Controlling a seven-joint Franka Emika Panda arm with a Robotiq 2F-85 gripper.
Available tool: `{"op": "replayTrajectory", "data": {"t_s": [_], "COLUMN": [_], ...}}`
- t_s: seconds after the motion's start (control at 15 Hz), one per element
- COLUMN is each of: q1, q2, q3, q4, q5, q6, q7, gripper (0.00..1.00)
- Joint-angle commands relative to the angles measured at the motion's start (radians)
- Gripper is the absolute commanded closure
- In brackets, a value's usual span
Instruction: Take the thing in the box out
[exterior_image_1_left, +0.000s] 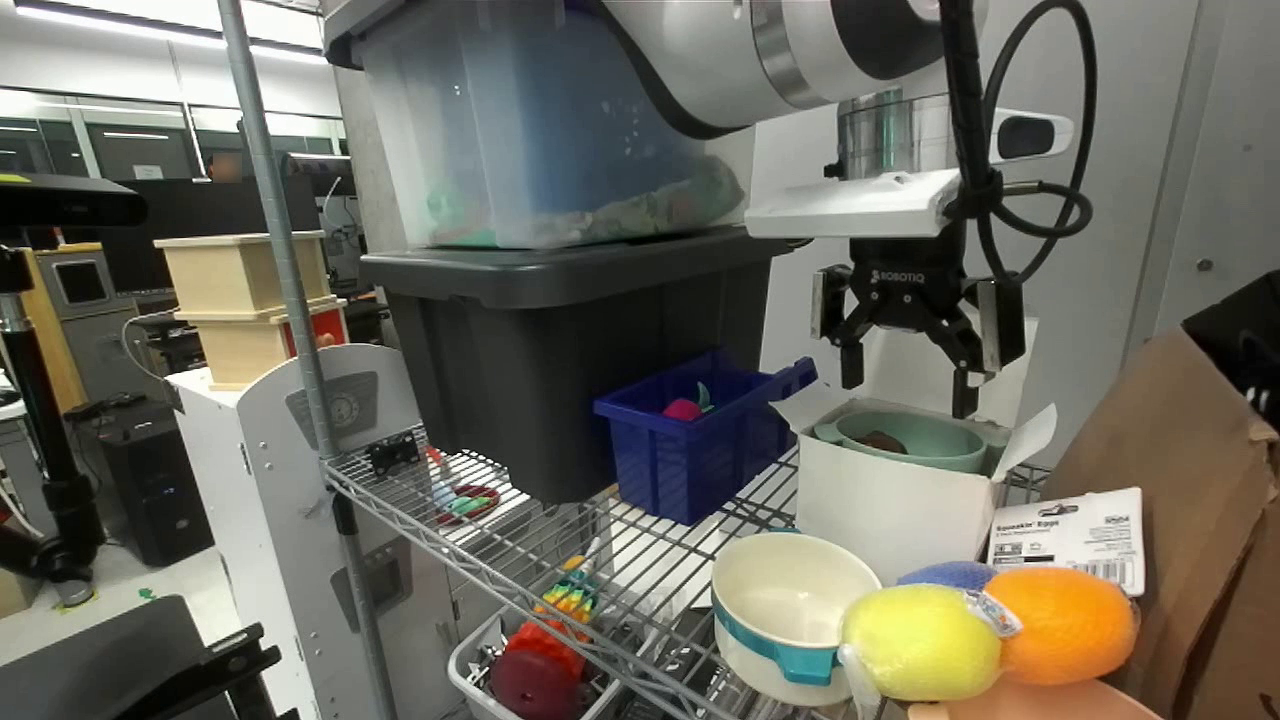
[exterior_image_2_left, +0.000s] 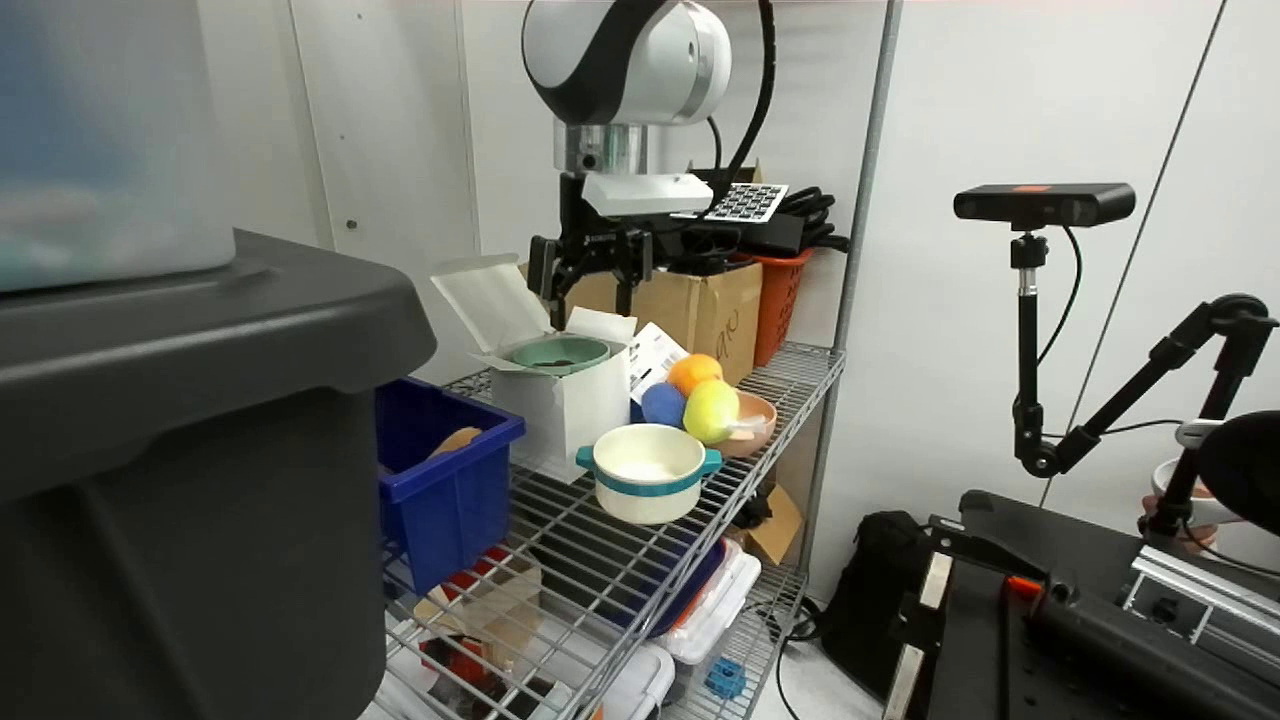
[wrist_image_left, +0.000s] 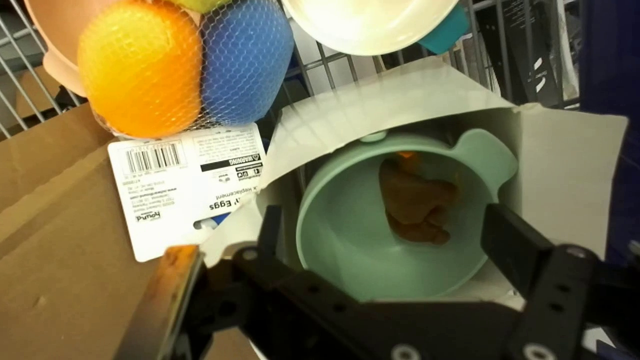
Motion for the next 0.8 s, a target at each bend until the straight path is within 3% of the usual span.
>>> {"op": "replayTrajectory", "data": {"t_s": [0.0,0.73], "q1": [-0.012,-0.006], "q2": [0.050,0.159], "q3": [0.015,0.017], "q4": [0.080,0.245], "q5": [0.029,0.027], "q6": [-0.054,-0.121], "q7": [-0.021,-0.002], "gripper": [0.00,0.00]}}
